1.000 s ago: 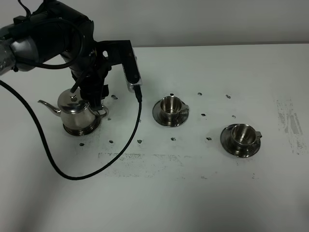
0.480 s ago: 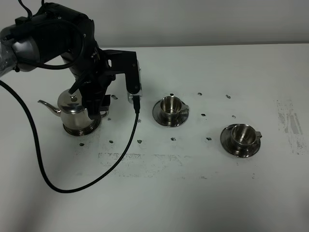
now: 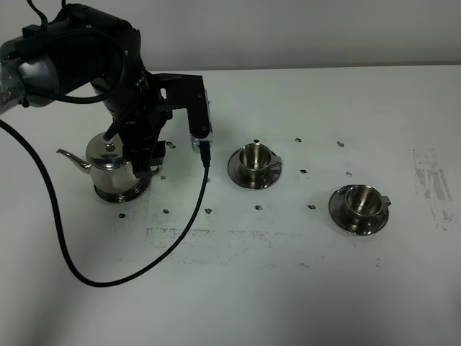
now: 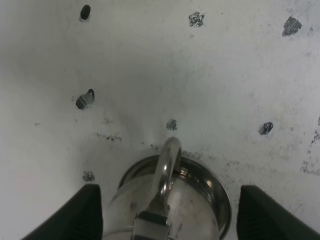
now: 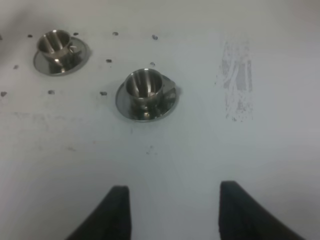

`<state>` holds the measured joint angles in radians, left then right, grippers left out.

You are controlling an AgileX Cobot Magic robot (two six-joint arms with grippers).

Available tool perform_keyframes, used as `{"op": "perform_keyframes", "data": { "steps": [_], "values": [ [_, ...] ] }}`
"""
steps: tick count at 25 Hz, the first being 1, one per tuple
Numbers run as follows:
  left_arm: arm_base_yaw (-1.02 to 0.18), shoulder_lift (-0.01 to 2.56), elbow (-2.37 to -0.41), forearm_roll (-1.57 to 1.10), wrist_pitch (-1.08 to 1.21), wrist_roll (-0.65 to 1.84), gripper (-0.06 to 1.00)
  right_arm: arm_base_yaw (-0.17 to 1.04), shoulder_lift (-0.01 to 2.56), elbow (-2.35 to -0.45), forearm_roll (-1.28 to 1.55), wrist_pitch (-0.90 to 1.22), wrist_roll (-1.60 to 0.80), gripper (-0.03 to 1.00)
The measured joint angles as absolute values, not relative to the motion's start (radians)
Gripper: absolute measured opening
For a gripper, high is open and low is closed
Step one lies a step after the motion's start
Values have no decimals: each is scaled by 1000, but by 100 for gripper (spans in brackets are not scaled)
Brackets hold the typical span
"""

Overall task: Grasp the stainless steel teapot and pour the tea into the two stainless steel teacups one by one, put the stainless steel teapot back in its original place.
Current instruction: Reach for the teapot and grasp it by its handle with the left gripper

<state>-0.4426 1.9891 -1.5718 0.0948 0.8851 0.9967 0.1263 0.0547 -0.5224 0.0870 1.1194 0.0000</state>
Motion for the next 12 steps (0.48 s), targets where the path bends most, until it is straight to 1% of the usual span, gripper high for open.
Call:
{"op": "perform_keyframes", "data": {
  "steps": [6, 10, 12],
  "values": [
    [-443, 1989, -1572, 95, 895, 987, 56, 117, 44, -522, 96, 1119, 0, 40],
    [-443, 1989, -1572, 95, 912, 956, 56, -8, -5, -522, 111, 1119, 0, 40],
    [-440, 1989, -1572, 95, 929, 952, 56, -50, -7, -522, 116, 1116, 0, 40]
  ]
}}
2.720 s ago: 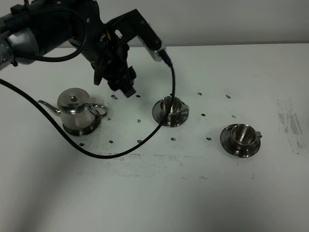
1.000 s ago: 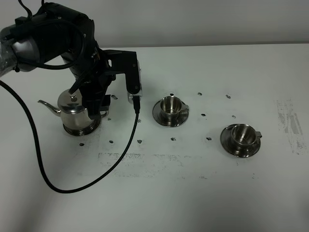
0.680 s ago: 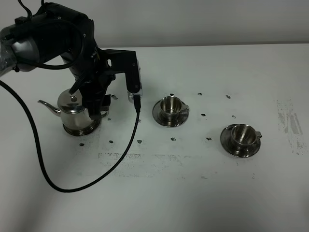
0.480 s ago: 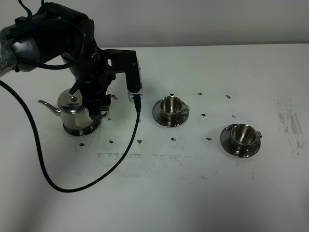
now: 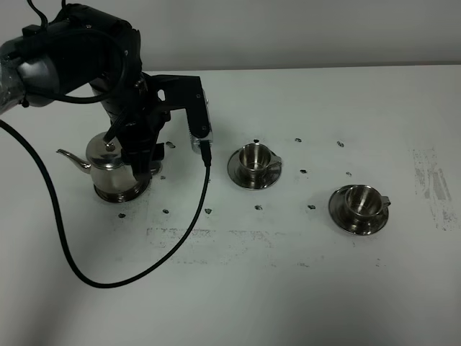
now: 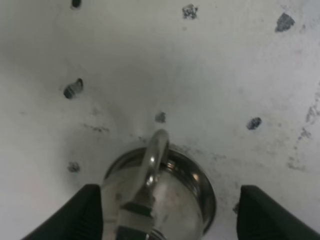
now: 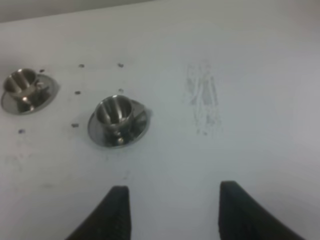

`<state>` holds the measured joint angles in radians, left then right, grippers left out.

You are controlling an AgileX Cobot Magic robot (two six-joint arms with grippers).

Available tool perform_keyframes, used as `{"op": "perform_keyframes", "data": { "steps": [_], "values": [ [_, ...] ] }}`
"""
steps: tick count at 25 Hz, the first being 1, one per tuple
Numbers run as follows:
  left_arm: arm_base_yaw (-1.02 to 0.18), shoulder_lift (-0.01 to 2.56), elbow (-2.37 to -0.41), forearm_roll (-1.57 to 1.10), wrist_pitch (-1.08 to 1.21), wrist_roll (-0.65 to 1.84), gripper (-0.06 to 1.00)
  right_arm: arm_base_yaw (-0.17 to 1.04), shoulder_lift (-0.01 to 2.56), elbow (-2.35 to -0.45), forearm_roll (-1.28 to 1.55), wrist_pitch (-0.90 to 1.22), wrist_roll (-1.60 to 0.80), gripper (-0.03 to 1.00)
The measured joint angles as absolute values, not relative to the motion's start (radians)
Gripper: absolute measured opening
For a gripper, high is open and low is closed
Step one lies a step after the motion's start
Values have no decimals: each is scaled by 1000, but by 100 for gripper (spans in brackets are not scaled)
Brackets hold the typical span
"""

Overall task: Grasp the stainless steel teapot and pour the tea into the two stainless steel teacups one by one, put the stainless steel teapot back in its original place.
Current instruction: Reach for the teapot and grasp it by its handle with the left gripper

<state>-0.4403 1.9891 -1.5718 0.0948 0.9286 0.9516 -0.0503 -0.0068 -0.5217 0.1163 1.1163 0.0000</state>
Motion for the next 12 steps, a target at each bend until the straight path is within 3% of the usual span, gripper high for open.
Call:
{"op": "perform_keyframes", "data": {
  "steps": [12],
  "values": [
    [-418, 1989, -1572, 95, 942, 945, 56, -65, -7, -522, 151, 1111, 0, 40]
  ]
}}
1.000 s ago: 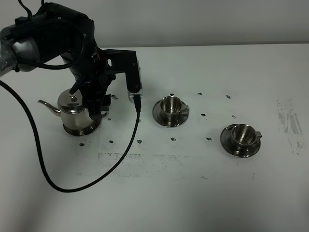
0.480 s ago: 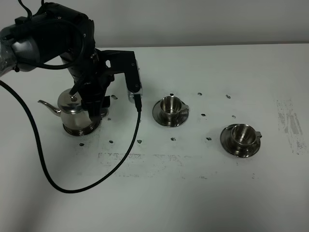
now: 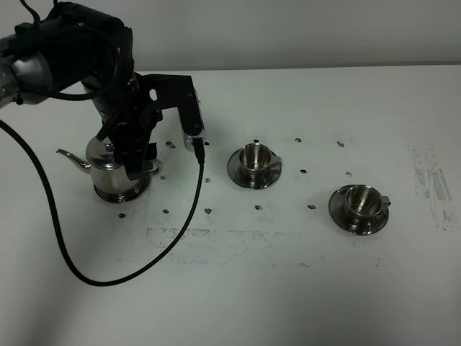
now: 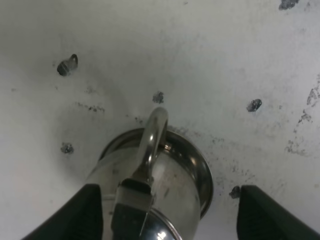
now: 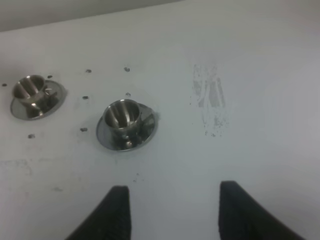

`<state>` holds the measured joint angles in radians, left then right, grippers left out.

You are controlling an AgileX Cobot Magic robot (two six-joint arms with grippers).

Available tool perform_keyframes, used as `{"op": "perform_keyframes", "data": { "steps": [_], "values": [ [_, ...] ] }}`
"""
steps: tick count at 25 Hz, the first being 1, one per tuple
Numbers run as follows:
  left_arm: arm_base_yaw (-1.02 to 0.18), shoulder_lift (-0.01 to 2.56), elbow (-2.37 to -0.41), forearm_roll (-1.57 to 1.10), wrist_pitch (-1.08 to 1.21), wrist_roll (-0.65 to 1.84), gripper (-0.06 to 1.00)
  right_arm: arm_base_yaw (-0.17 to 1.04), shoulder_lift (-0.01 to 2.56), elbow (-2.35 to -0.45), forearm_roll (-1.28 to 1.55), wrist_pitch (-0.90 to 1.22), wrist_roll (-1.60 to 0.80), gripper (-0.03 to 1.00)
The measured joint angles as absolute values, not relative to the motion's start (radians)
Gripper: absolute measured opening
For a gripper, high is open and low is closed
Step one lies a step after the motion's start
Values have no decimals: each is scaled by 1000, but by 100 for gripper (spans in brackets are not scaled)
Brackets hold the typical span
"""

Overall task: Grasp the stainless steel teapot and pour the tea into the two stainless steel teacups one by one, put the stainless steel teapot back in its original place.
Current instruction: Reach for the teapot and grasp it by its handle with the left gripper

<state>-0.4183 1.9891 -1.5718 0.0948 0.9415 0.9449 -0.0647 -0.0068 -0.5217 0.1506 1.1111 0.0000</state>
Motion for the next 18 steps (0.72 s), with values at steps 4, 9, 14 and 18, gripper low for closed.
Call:
{"op": "perform_keyframes", "data": {
  "steps": [4, 9, 14, 18],
  "values": [
    [-418, 1989, -1572, 96, 946, 912, 56, -65, -7, -522, 152, 1111, 0, 40],
    [-417, 1989, -1572, 87, 954, 890, 56, -65, -7, -522, 151, 1111, 0, 40],
    [-395, 1916, -1482, 83, 907, 889, 56, -65, -7, -522, 152, 1111, 0, 40],
    [-395, 1865, -1409, 89, 798, 890, 56, -65, -7, -522, 152, 1111, 0, 40]
  ]
}}
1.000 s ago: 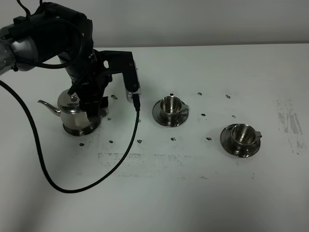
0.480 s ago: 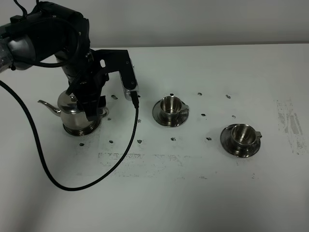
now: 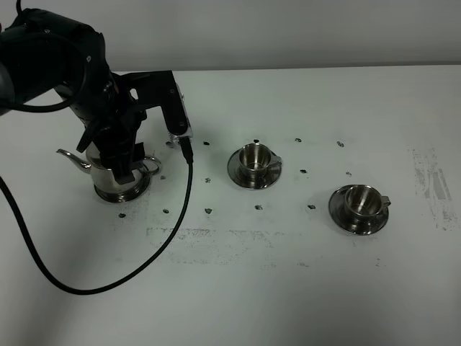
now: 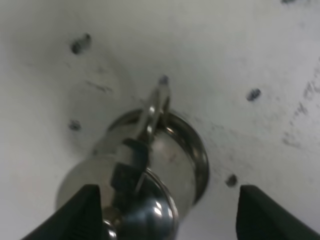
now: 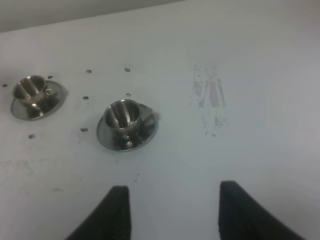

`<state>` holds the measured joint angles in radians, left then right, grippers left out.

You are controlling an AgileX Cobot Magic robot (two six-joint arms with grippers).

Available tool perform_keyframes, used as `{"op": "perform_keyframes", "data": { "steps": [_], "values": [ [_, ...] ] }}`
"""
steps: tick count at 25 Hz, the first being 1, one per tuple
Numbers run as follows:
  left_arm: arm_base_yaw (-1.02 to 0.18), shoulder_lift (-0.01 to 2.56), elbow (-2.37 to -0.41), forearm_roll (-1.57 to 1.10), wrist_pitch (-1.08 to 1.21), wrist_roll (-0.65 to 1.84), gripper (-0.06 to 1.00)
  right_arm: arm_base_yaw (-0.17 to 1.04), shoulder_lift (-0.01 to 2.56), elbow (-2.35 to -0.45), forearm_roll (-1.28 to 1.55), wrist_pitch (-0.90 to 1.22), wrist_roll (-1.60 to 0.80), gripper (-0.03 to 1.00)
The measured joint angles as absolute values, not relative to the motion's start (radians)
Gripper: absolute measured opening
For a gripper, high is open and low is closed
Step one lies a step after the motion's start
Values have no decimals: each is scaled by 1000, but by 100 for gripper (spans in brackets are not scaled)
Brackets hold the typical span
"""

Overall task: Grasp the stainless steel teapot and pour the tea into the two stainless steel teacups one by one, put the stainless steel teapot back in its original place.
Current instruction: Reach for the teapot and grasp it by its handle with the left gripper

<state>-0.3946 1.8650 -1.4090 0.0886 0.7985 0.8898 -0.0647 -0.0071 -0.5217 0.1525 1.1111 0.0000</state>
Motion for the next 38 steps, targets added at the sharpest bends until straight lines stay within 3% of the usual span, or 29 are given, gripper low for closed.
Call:
{"op": "perform_keyframes", "data": {
  "steps": [24, 38],
  "values": [
    [-394, 1981, -1395, 25, 668, 818, 56, -65, -7, -522, 158, 1111, 0, 40],
    [-394, 1975, -1395, 10, 861, 736, 56, -65, -7, -522, 158, 1111, 0, 40]
  ]
}}
